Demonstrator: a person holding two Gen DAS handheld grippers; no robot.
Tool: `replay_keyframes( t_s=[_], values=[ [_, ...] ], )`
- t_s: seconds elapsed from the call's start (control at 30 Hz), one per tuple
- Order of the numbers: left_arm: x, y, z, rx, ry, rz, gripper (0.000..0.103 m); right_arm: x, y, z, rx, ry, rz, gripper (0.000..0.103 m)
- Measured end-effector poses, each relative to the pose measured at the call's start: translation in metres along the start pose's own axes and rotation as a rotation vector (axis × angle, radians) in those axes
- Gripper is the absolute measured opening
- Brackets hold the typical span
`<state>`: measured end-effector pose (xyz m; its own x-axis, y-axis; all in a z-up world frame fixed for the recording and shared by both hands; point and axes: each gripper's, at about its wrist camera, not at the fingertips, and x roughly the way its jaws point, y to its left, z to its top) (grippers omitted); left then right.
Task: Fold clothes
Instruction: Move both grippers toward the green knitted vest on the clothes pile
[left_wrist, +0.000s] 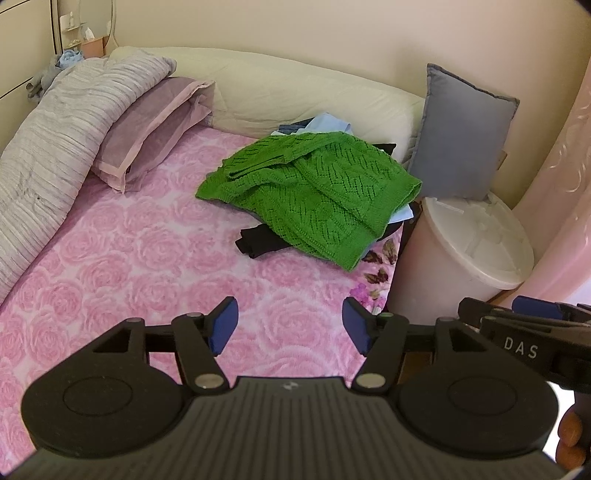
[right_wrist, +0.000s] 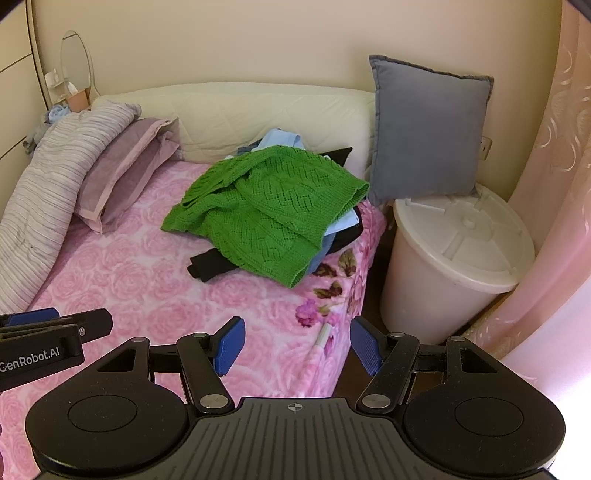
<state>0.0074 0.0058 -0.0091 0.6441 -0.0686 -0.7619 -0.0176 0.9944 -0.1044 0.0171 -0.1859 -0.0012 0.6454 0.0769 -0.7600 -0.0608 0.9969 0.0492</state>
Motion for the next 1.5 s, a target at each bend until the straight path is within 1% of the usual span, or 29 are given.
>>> replay_keyframes(
  t_s=[0.33, 0.53, 1.0, 1.27, 1.5],
  values=[
    [-0.002, 0.001, 0.0, -0.011, -0.002, 0.003, 0.059, 0.0, 0.004, 0.005, -0.024, -0.006, -0.001, 0.067],
    [-0.003, 0.006, 0.008, -0.024, 0.007, 0.008, 0.059, 0.0, 0.011, 0.006, -0.043, -0.005, 0.006, 0.067],
    [-0.002, 0.01, 0.015, -0.037, 0.015, 0.009, 0.059, 0.005, 0.016, 0.015, -0.061, 0.0, 0.009, 0.067],
    [0.007, 0.019, 0.02, -0.062, 0.031, 0.007, 0.059, 0.012, 0.02, 0.02, -0.073, 0.009, 0.01, 0.067],
    [0.02, 0.027, 0.022, -0.082, 0.066, 0.009, 0.059, 0.028, 0.016, 0.027, -0.07, 0.036, 0.012, 0.067]
  ],
)
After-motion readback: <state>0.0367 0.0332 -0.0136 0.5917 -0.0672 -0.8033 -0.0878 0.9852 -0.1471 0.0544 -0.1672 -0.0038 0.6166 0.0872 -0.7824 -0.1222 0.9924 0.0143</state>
